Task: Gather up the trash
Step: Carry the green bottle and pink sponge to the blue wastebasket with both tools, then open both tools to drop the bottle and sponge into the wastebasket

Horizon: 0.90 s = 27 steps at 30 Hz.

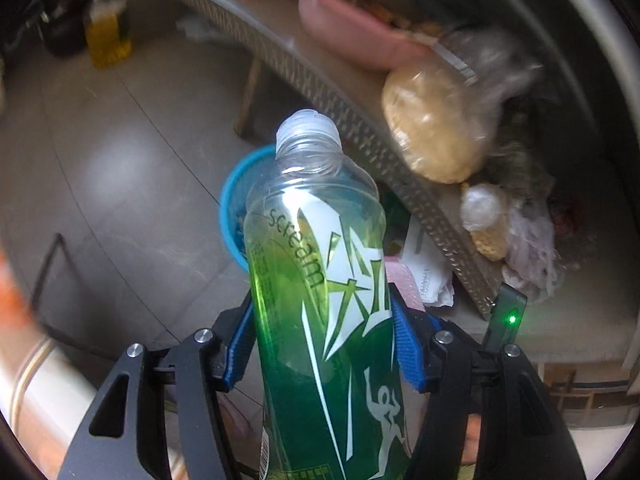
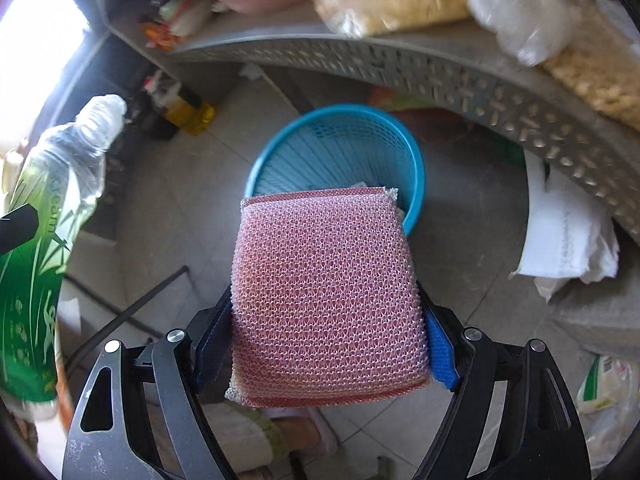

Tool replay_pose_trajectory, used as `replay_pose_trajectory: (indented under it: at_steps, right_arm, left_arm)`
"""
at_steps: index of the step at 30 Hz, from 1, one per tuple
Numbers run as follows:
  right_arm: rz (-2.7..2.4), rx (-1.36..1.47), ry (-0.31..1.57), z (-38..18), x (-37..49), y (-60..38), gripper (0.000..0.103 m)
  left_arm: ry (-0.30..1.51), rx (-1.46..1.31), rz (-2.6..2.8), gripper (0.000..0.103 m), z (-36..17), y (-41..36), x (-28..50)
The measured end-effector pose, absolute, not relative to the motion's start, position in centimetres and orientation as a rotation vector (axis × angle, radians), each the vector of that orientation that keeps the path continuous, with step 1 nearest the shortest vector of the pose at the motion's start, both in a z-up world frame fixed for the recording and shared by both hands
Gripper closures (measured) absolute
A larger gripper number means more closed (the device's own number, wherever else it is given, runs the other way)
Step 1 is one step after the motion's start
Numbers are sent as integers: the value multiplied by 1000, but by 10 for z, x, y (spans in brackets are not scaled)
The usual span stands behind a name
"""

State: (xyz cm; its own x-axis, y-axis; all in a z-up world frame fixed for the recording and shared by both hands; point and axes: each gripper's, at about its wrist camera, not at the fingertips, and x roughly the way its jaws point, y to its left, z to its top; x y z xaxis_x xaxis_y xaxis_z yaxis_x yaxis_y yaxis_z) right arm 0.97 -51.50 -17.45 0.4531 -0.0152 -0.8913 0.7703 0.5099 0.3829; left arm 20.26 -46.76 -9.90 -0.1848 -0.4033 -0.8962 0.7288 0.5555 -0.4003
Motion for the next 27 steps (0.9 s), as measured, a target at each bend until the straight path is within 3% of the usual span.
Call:
replay_pose_trajectory:
  at_steps: [6, 8, 11, 24, 27]
  right_arm:
    - [-646, 851, 1012, -220, 60, -555, 21]
    - [-671, 810, 1024, -238, 71, -562, 21]
    - [-731, 774, 1044, -250, 68, -563, 21]
    - [-764, 705, 936, -194, -10, -500, 21]
    - [-753, 685, 907, -174, -23, -488, 21]
  left_arm:
    - [1483, 408, -1006, 42, -157, -531, 213]
    - [1462, 390, -971, 36, -163, -535, 218]
    - [1464, 336, -963, 35, -161, -524, 222]
    - [1205, 289, -1078, 34, -49, -430, 192]
    - [1136, 267, -1099, 29, -22, -399, 174]
